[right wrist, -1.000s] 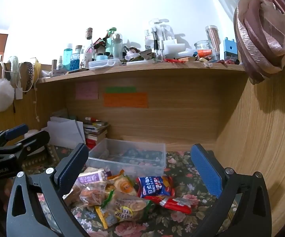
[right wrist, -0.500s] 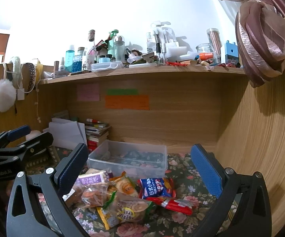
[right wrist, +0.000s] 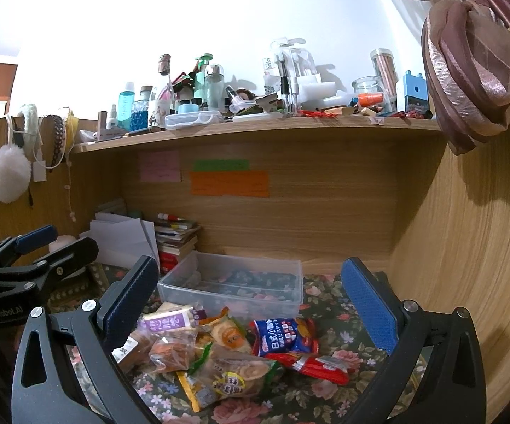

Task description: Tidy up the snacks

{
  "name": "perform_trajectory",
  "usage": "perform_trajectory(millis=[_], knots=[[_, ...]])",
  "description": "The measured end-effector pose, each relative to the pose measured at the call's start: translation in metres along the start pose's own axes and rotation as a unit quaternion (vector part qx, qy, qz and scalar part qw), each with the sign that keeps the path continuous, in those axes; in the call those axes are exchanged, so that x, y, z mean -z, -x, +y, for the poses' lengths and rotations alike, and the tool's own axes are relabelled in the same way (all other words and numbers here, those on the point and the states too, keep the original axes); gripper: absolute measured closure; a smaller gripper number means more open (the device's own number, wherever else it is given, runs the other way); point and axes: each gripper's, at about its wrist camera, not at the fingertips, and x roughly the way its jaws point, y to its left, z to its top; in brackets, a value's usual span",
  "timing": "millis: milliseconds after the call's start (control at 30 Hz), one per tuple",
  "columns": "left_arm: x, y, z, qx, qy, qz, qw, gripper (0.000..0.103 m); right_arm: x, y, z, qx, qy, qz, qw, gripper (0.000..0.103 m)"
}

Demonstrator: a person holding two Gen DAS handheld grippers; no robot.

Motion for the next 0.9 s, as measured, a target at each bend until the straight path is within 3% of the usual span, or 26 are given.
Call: perform_trajectory(millis=[900], knots=[[-0.0067,0.0028,-0.0049,0.0,-0.001,-0.003,1.0,0.0,0.0005,0.002,0.0034,-0.008,-0.001,-0.007,1.0,0.0]])
